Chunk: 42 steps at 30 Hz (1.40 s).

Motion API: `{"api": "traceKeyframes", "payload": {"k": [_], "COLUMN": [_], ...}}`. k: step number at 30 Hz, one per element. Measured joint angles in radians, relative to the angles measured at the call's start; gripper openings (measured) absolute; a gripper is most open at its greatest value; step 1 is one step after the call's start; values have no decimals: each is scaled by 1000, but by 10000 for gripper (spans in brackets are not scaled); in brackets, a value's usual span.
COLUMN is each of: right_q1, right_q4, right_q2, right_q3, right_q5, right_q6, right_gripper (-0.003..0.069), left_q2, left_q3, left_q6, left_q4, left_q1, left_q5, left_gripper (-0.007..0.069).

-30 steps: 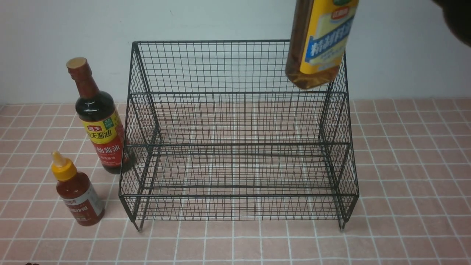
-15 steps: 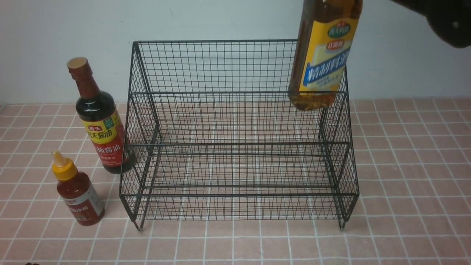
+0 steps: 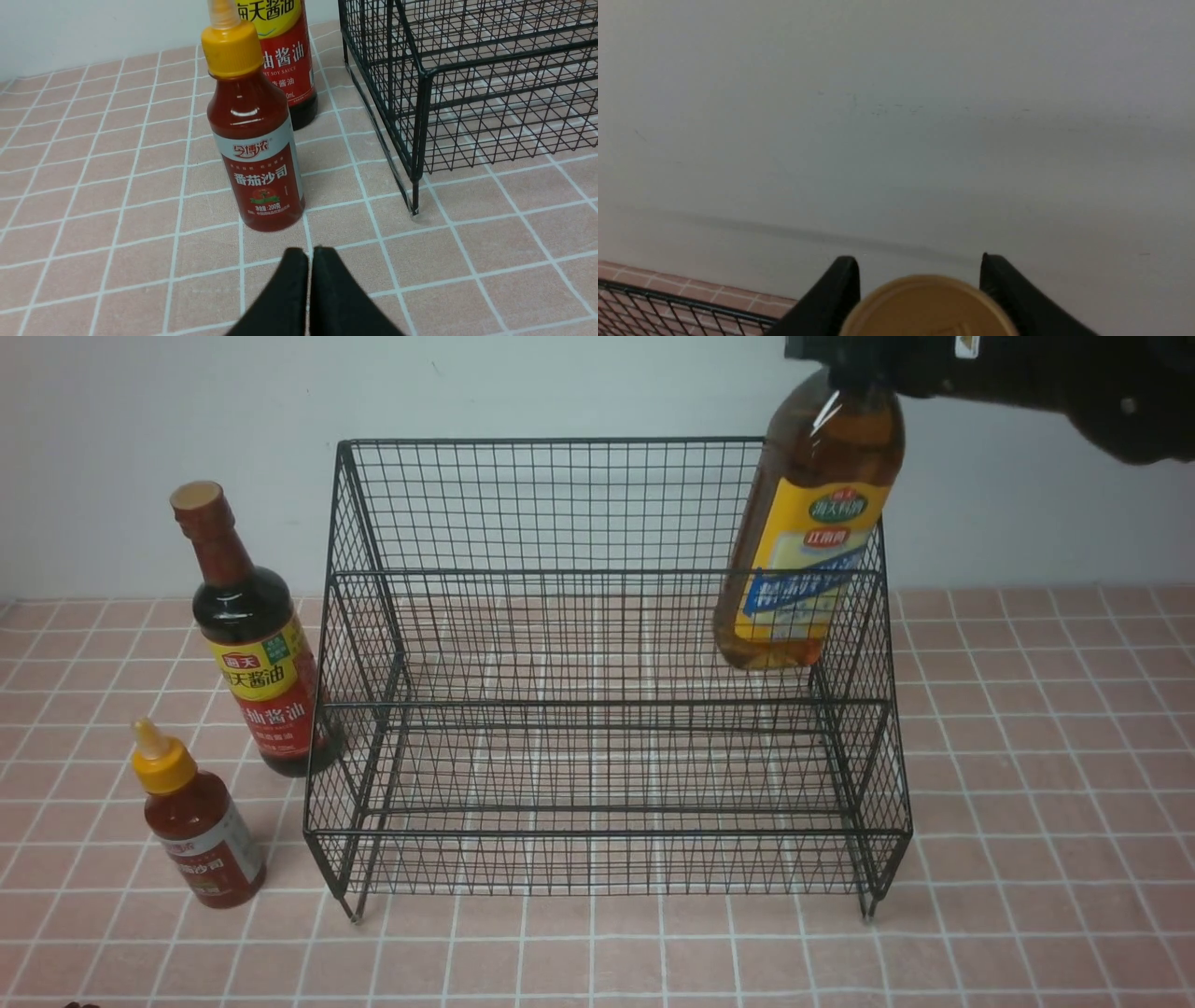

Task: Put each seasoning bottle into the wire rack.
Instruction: Use the right arm to put the condiment bottle back on the shelf, then use the left arm to grab the condiment bottle closest to it

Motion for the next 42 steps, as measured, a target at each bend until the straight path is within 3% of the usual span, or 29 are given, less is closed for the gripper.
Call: {"api": "traceKeyframes", "payload": {"k": [14,30,40,42], "right_q1": [58,60,58,58], "right_q4": [-43,-152,-181,-181], "right_q2": [60,24,-157,-234], "right_q3": [-1,-25,-25,-25], "right_q5": [45,12,36,100], "right_q6": [-19,-17,-17,-20], "right_gripper": [314,328,325,295], "left_q2": [0,0,0,0], "left_q3": [0,0,0,0], "left_q6": [0,0,0,0], "left_q4": [0,0,0,0], "left_q1": [0,0,0,0], "left_q5": [0,0,0,0], "left_gripper": [-7,-7,-7,-7]}}
